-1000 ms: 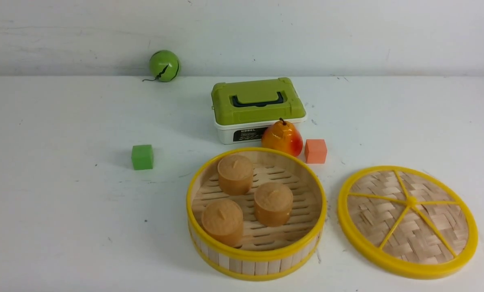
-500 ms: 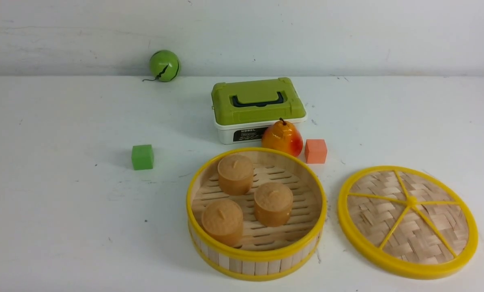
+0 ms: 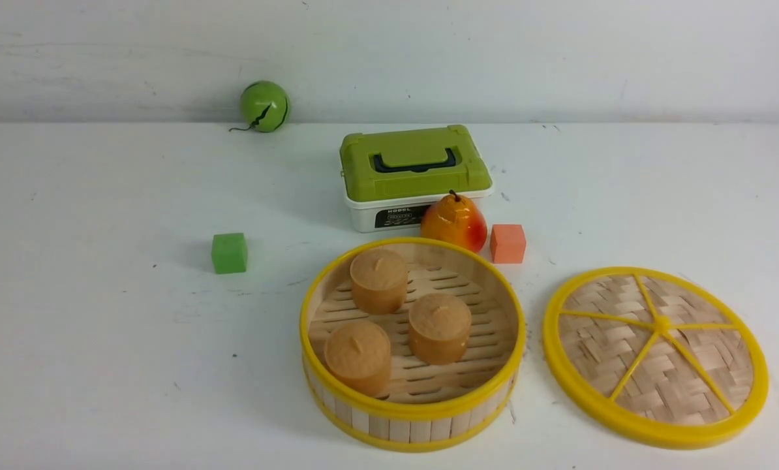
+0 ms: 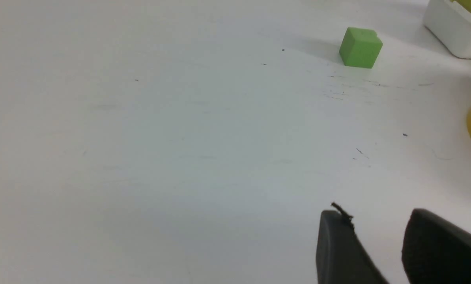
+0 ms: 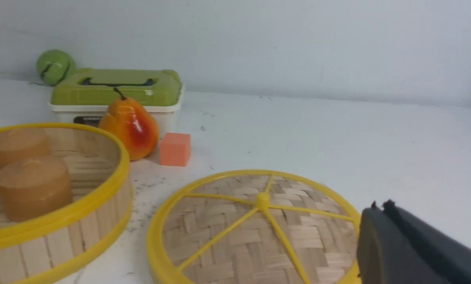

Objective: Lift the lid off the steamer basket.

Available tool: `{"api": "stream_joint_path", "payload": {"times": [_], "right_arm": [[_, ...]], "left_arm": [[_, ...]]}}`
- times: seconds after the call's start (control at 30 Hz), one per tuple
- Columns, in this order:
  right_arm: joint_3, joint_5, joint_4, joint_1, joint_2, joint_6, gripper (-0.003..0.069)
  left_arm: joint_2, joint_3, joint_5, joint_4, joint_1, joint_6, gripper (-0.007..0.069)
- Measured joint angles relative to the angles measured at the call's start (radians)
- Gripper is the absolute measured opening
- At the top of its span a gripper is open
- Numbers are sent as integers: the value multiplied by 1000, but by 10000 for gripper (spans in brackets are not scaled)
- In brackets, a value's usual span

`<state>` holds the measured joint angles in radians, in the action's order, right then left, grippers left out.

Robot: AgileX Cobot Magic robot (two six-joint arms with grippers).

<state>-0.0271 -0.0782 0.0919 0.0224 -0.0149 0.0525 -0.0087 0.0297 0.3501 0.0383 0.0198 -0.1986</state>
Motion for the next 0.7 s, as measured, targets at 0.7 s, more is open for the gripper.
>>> {"api": "stream_joint_path", "payload": {"times": [0.7], "right_arm": [[7, -300, -100, -34, 25, -145, -20]], "left_arm": [[0, 0, 0, 0, 0, 0, 239]]}}
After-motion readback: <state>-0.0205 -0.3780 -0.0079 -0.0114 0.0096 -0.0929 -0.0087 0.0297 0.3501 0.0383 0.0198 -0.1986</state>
